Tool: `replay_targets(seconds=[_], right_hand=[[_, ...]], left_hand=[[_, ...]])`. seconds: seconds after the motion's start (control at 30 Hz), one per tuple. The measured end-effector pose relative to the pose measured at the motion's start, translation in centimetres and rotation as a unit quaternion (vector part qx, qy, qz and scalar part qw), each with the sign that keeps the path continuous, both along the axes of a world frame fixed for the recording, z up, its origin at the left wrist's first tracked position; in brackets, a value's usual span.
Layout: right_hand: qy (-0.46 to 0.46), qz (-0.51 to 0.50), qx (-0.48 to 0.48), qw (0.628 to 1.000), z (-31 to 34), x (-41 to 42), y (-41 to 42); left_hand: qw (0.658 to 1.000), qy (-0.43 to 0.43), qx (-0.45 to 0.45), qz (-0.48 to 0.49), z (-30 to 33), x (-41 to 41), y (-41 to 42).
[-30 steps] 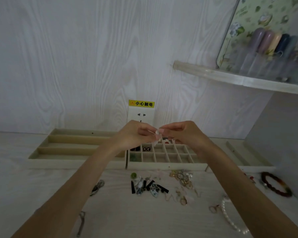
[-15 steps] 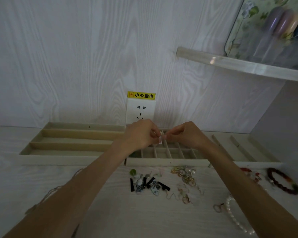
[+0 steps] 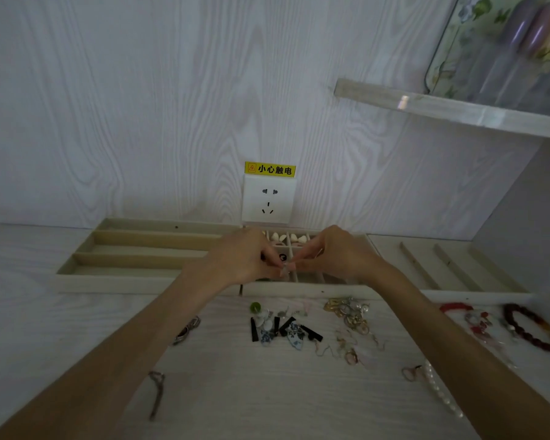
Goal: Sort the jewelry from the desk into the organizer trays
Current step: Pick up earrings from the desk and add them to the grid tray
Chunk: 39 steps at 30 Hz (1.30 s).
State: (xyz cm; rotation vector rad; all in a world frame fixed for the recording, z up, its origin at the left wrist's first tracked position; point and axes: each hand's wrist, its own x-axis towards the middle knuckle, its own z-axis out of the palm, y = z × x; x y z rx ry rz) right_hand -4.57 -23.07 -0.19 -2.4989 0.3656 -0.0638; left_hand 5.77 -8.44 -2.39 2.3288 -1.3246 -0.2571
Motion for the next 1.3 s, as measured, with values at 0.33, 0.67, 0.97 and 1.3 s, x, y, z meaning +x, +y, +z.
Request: replay_targets(seconds=[0.33, 0.67, 0.97, 1.3], right_hand=[[0.005, 0.019, -0.152, 0.988, -0.6, 0.9, 1.0], [-0.015, 0.012, -0.225, 0.974, -0.2, 0.7, 1.7], [0.013, 0.040, -0.162, 0.986, 1.5, -1.2, 0.5], [-0.003, 0.076, -0.175, 0.982, -1.3, -1.9, 7.1]], left_hand=[[0.997, -0.078, -0.001, 0.002, 1.2, -0.4, 1.9], [0.987, -0.115, 0.099, -0.051, 1.0, -0.7, 1.4], [0.992, -0.098, 0.067, -0.042, 1.2, -0.4, 2.7], [0.997, 0.038, -0.035, 0.051, 0.5, -1.3, 8.3]])
